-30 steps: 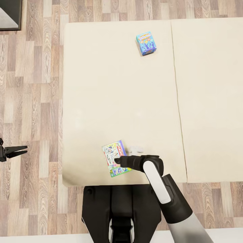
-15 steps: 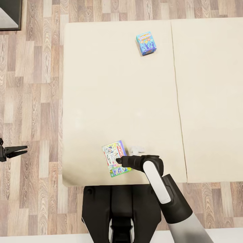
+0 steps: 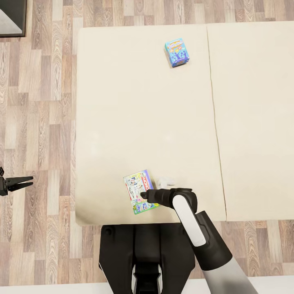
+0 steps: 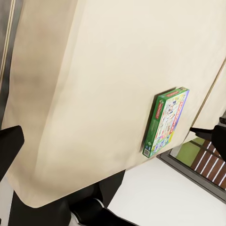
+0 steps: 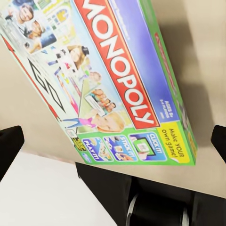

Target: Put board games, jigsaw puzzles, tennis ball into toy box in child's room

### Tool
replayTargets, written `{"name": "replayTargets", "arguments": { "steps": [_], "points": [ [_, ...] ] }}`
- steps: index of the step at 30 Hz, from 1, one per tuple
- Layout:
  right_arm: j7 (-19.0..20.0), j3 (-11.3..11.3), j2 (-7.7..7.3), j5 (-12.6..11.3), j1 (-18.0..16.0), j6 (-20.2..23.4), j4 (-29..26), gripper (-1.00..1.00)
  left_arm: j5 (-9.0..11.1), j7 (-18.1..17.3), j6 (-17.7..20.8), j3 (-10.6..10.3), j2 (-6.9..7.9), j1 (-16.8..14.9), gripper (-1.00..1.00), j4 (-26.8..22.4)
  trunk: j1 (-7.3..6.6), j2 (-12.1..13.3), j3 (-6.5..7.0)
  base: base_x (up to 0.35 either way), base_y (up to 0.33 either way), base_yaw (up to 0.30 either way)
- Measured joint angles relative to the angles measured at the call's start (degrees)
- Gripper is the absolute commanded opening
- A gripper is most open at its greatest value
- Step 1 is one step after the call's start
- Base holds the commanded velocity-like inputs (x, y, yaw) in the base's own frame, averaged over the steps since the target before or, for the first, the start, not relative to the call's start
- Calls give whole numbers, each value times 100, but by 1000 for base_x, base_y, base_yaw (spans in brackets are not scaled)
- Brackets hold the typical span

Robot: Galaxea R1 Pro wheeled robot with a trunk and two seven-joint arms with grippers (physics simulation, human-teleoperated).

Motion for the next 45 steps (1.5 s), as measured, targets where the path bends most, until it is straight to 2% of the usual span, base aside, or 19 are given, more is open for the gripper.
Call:
{"name": "replayTargets", "arguments": {
  "steps": [8, 22, 45],
  "points": [
    [15, -6, -3, 19, 0, 2, 61, 100, -2, 0, 0, 0, 0, 0, 100, 0, 0, 0, 0, 0, 0, 0],
    [51, -6, 5, 36, 0, -230, 770, 100, 13, 0, -149, 0, 0, 0, 100, 0, 0, 0, 0, 0, 0, 0],
    [56, 73, 62, 42, 0, -310, 870, 100, 15, 0, -167, 0, 0, 0, 100, 0, 0, 0, 0, 0, 0, 0]
  ]
}}
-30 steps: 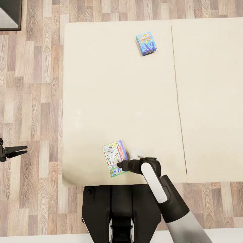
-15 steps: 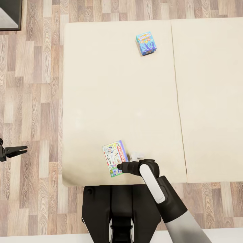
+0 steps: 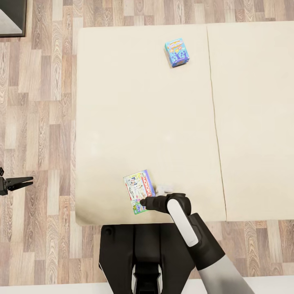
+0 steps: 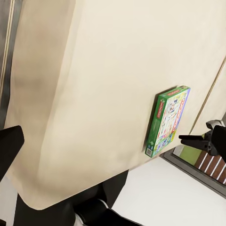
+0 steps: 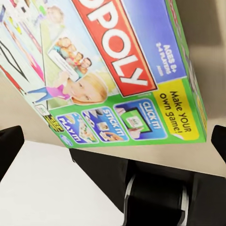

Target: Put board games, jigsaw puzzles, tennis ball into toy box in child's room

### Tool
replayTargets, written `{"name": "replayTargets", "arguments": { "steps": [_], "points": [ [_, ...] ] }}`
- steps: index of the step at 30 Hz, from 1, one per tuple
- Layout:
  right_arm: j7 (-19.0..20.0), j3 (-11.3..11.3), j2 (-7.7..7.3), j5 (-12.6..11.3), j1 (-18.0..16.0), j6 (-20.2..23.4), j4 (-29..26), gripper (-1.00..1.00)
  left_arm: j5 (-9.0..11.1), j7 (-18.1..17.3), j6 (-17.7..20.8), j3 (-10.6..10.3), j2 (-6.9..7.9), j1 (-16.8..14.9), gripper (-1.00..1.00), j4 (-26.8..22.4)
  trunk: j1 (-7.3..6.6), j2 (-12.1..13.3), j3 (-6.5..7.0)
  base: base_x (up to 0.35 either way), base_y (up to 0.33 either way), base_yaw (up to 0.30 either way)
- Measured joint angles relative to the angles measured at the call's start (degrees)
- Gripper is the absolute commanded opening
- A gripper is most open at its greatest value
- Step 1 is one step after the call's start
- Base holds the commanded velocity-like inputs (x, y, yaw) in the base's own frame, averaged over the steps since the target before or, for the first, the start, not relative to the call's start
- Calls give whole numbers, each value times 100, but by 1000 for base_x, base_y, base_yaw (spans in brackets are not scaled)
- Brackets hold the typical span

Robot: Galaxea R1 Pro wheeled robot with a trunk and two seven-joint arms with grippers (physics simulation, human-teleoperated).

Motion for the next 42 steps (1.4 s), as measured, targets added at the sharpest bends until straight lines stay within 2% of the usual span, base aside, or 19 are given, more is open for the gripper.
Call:
{"name": "replayTargets", "arguments": {
  "steps": [7, 16, 19, 22, 27, 40, 42],
  "points": [
    [2, 6, -6, 1, -3, -39, 58, 100, 0, 0, 0, 0, 0, 0, 100, 0, 0, 0, 0, 0, 0, 0],
    [29, 17, -36, 16, -4, -345, 441, 100, 0, 0, 0, 0, 0, 0, 100, 0, 0, 0, 0, 0, 0, 0],
    [36, 89, -36, 19, -4, -370, 485, 100, 0, 0, 0, 0, 0, 0, 100, 0, 0, 0, 0, 0, 0, 0],
    [41, 294, -38, 28, -5, -398, 515, 100, 0, 0, 0, 0, 0, 0, 100, 0, 0, 0, 0, 0, 0, 0],
    [44, 473, -20, 34, -5, -414, 531, 100, 0, 0, 0, 0, 1, 0, 100, 0, 0, 0, 0, 0, 0, 0],
    [74, 537, -41, 37, -7, -687, 474, 100, 0, 0, 0, 0, 0, 0, 100, 4, 0, 0, 0, 0, 0, 0],
    [72, 624, -39, 37, -6, -694, 461, 100, -1, 0, 0, 0, 0, 0, 100, 6, 0, 0, 0, 0, 0, 0]
  ]
}}
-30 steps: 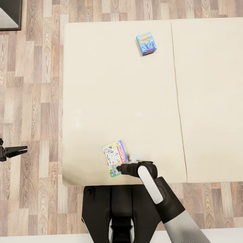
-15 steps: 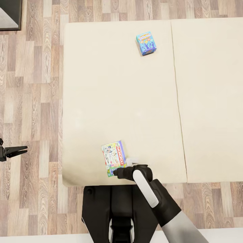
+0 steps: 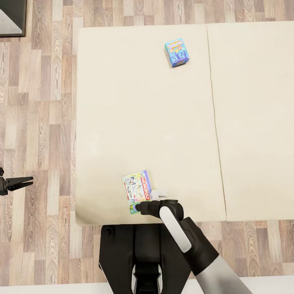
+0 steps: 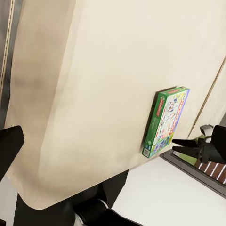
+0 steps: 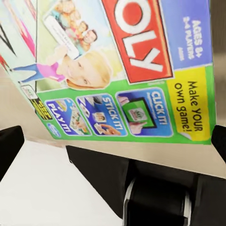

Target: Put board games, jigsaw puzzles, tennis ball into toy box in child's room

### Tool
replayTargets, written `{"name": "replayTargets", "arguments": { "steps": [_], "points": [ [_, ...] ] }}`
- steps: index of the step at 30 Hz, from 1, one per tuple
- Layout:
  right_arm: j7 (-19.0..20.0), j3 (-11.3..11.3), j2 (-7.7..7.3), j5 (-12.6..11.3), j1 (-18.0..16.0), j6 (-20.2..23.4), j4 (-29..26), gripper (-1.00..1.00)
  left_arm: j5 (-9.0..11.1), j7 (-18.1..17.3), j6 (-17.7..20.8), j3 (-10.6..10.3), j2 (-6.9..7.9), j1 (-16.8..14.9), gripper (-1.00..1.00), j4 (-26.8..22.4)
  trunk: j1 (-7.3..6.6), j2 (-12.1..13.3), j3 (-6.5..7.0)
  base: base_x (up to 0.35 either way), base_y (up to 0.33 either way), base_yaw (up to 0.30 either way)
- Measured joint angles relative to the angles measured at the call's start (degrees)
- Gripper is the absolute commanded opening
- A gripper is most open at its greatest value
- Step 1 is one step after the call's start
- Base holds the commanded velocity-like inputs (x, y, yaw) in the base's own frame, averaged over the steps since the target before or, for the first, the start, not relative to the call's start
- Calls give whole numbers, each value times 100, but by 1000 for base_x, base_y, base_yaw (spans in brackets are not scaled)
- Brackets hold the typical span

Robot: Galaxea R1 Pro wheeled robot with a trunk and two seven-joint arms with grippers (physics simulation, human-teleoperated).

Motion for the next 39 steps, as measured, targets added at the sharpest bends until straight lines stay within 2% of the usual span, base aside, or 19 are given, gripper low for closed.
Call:
{"name": "replayTargets", "arguments": {
  "steps": [4, 9, 26, 33, 39],
  "points": [
    [-1, 240, 6, 40, 0, -8, -54, 100, -4, 0, 0, 0, 0, 0, 100, -1, 0, 0, 0, 0, 0, 0],
    [-2, 355, 2, 113, -1, -12, -119, 100, -7, 0, 0, 0, 0, 0, 100, -1, 0, 0, 0, 0, 0, 0],
    [-3, 370, -16, 132, 5, -13, -102, 100, -7, 0, 0, 0, 0, 0, 100, -3, 0, 0, 0, 0, 0, 0],
    [-67, 383, 35, 138, 6, 2, -131, 100, -7, 0, 0, 0, 0, 0, 100, 1, 0, 0, 0, 0, 0, 0],
    [-316, 386, 61, 306, 6, 25, -261, 100, -7, 0, 0, 0, 0, 0, 100, 3, 0, 0, 0, 0, 0, 0]
  ]
}}
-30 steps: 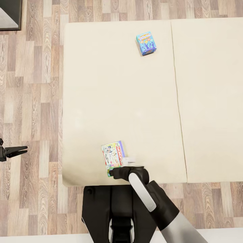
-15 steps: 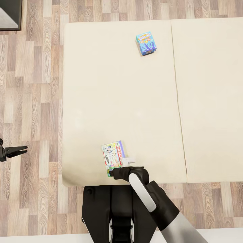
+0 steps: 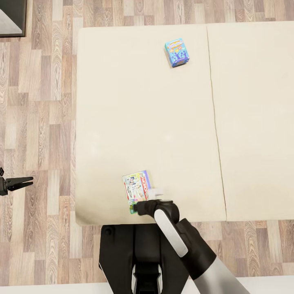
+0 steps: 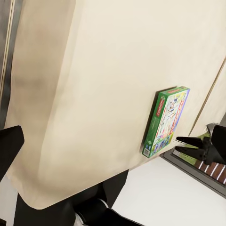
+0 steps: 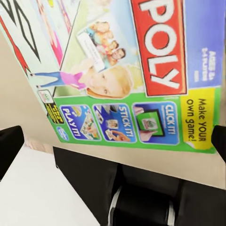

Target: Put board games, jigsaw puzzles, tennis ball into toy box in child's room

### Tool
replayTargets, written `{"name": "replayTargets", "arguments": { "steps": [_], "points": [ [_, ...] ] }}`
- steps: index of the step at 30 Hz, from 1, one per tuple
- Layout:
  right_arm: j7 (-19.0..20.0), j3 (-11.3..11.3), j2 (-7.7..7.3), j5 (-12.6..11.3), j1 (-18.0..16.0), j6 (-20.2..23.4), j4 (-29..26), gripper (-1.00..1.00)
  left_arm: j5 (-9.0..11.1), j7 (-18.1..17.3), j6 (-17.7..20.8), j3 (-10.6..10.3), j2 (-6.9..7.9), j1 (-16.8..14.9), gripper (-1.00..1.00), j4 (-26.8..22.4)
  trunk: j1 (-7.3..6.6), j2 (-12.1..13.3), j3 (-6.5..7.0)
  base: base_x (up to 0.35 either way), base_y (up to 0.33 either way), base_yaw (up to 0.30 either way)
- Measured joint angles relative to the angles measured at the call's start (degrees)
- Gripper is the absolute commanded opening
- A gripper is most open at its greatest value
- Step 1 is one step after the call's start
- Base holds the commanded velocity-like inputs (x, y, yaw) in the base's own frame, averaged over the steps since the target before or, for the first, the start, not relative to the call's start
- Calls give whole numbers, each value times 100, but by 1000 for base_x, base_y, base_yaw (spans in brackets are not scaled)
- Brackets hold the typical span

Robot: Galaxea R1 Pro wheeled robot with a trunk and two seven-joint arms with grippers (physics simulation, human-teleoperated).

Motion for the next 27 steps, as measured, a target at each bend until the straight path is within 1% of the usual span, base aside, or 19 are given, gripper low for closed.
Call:
{"name": "replayTargets", "arguments": {
  "steps": [3, 7, 16, 23, 27],
  "points": [
    [-121, 2, 5, 48, 0, 7, -83, 100, 0, 0, 0, 0, 0, 0, 100, 0, 0, 0, 0, 0, 0, 0],
    [-188, 4, 9, 70, 0, 23, -156, 100, -1, 0, 0, 0, 0, 0, 100, 0, 0, 0, 0, 0, 0, 0],
    [-219, -11, 9, 86, 0, 34, -184, 100, 0, 0, 0, 0, 0, 0, 100, 0, 0, 0, 0, 0, 0, 0],
    [-206, -30, 13, 84, -6, -1, -85, 100, -1, 0, 0, 0, 6, 0, 100, 0, 0, 0, 0, 0, 0, 0],
    [-183, -58, -19, 89, -44, -27, 111, 100, 0, 0, 0, 0, 6, 0, 100, 0, 0, 0, 0, 0, 0, 0]
  ]
}}
